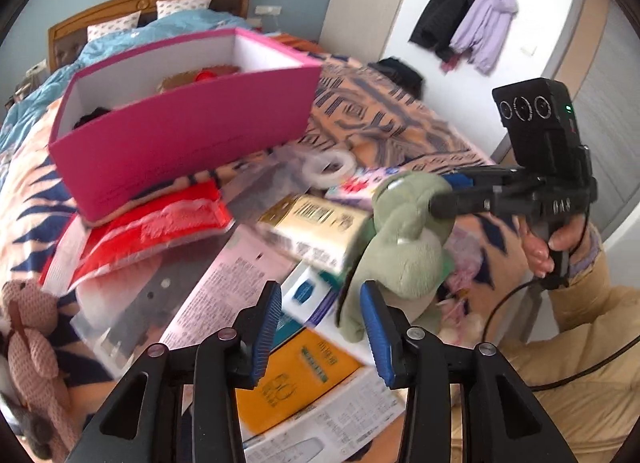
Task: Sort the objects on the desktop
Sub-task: 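Move the right tool over the pile past the green plush toy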
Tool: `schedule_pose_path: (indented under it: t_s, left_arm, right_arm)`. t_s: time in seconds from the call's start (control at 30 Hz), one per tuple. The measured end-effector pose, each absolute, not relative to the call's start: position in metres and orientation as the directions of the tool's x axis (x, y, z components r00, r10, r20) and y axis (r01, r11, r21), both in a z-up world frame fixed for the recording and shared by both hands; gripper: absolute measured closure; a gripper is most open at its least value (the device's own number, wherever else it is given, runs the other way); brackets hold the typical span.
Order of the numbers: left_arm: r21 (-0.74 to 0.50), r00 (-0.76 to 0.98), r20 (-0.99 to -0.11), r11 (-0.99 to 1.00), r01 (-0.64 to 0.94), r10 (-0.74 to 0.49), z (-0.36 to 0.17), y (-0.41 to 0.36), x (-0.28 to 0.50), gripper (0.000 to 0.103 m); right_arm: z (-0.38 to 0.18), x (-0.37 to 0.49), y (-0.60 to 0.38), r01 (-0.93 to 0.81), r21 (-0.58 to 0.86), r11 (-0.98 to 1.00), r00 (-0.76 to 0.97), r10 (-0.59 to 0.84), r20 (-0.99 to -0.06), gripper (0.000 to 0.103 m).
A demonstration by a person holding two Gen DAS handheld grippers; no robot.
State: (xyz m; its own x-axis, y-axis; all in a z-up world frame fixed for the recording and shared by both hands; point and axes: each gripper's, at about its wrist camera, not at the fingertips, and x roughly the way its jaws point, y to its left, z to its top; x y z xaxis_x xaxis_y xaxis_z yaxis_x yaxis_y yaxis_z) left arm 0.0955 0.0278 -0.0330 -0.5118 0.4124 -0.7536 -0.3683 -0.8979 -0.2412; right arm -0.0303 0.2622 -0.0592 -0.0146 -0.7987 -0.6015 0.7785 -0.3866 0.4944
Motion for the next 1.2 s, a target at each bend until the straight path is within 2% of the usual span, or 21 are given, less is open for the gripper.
schedule_pose_path:
  t_s: [0.2,0.33,0.5,0.6,0.8,0.9,1.03,1.17,1.2]
  left_arm:
    - [-0.223,-0.48,-0.788,-0.905,-0.362,0.386,-0.047,0.033,0.085,0.061]
    - [-0.224,-0.448,-0.812,-0.908,-0.354,0.375,-0.06,0.033,0.087,0.061]
    - [-0.236,-0.417,-0.824,-0.901,-0.363,0.383,-0.068,0.036,0.093,0.061]
    - [-0.229,-0.394,-0.838,-0.898,-0.375,0.378,-0.073,0.04,0.095,0.061]
    - [-0.249,-0.364,-0.838,-0.879,-0.407,0.406,-0.078,0.046,0.1,0.06]
    - [-0.251,-0.357,-0.838,-0.872,-0.42,0.413,-0.078,0.051,0.1,0.06]
    - [-0.268,-0.353,-0.832,-0.867,-0.419,0.428,-0.078,0.052,0.099,0.06]
    - [-0.287,-0.356,-0.823,-0.864,-0.413,0.443,-0.078,0.051,0.097,0.06]
    - [-0.292,-0.357,-0.82,-0.863,-0.413,0.448,-0.079,0.051,0.097,0.06]
  right_arm:
    - [-0.032,-0.054,0.307,0.731,0.464,-0.5,-0.2,-0.808,-0.555,0.053]
    - [-0.033,-0.078,0.336,0.64,0.413,-0.648,-0.356,-0.726,-0.588,0.052]
    - [-0.054,-0.095,0.341,0.545,0.368,-0.753,-0.417,-0.624,-0.66,0.05]
    - [-0.055,-0.095,0.345,0.522,0.398,-0.754,-0.425,-0.635,-0.646,0.047]
    - [-0.019,-0.059,0.347,0.574,0.313,-0.756,-0.53,-0.635,-0.562,0.047]
    - [-0.014,-0.036,0.327,0.695,0.329,-0.64,-0.416,-0.731,-0.541,0.047]
    - [-0.033,-0.008,0.278,0.81,0.354,-0.468,-0.195,-0.783,-0.591,0.047]
    - [-0.069,0.007,0.233,0.845,0.38,-0.377,-0.033,-0.746,-0.665,0.061]
    - [-0.076,0.008,0.225,0.841,0.398,-0.367,-0.001,-0.737,-0.676,0.062]
